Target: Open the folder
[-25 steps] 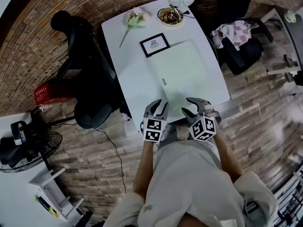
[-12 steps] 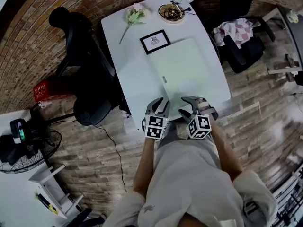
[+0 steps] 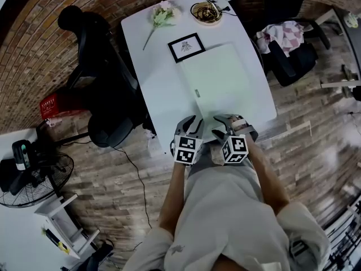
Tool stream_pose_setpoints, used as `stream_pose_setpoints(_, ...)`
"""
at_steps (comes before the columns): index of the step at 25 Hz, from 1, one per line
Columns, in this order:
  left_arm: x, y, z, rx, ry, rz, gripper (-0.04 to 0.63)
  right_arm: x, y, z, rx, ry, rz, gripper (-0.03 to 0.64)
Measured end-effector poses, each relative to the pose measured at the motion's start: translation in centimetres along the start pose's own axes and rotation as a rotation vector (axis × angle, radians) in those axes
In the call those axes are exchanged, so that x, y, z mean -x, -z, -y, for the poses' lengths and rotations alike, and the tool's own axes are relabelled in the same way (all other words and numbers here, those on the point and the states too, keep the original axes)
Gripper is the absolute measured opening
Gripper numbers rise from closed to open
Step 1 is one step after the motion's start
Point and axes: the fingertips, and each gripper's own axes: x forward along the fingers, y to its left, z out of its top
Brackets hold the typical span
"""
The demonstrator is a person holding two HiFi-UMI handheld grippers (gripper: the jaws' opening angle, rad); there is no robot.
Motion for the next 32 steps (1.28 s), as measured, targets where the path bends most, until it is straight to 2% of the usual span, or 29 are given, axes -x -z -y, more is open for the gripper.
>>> stream_pose_setpoints(4,-0.2,0.2,0.1,0.003,0.000,-0.004,0.117,-0.5,0.3,-0.3,0.021,-0.013,-0.009,0.249)
stream_pose_setpoints(19,-1.0,0.9,0.3,-0.001,0.011,-0.031,0.117,-0.4,0.4,-1.0,0.063,-0.076,0.013,0.136)
stream_pose_setpoints(27,-1.6,1.6,0.6,-0.011,0.016,-0.052,0.117,0.7,-0.4,-1.0,0.001,-0.099,0.080,0.041)
stream_pose_setpoints(32,-1.7,1.9,0.7,-0.010,0.021,-0.062,0.117,1.3,-0.9,-0.5,-0.030,-0.080,0.103,0.026)
